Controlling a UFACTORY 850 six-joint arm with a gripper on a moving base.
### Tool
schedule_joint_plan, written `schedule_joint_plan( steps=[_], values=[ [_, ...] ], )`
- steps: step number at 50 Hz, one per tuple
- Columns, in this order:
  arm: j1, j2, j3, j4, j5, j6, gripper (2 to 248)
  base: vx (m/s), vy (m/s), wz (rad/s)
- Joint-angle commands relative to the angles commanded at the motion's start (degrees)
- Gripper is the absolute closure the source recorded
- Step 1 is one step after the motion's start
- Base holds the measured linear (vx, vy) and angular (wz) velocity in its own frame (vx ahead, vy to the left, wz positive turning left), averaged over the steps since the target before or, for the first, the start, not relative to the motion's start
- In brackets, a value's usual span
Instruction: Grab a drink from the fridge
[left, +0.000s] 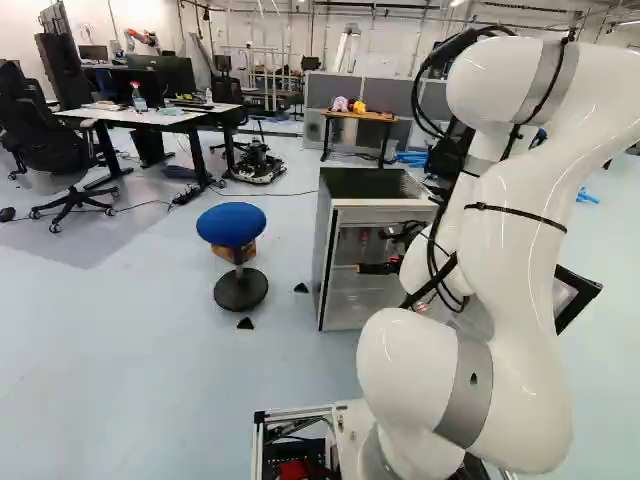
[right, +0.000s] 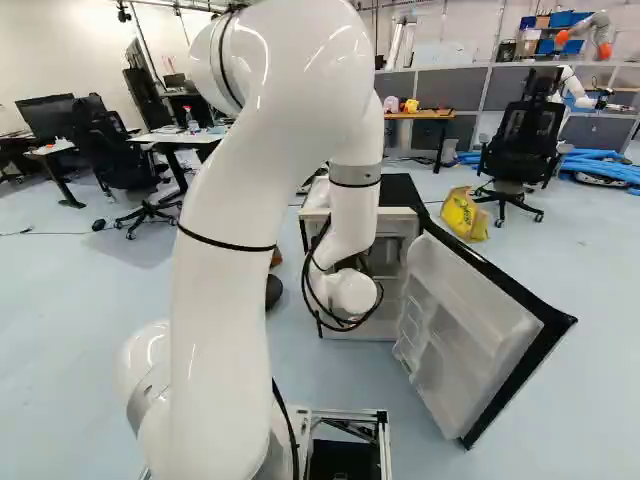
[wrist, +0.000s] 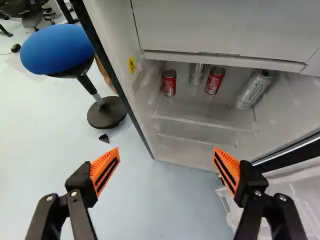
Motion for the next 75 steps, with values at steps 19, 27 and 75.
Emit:
schedule_joint_plan(
  steps=[19, 27, 75],
  values=[
    [-0.03, -4.35, -2.06, 0.00, 5.48, 0.00, 3, 0.000, 0.000, 0.000],
    [-0.04, -6.16, -2.94, 0.00, 7.77, 0.00, 3, 0.000, 0.000, 0.000],
    [-0.37, -16.75, -8.48, -0.45, 17.19, 0.00, 3, 0.000, 0.000, 0.000]
  ],
)
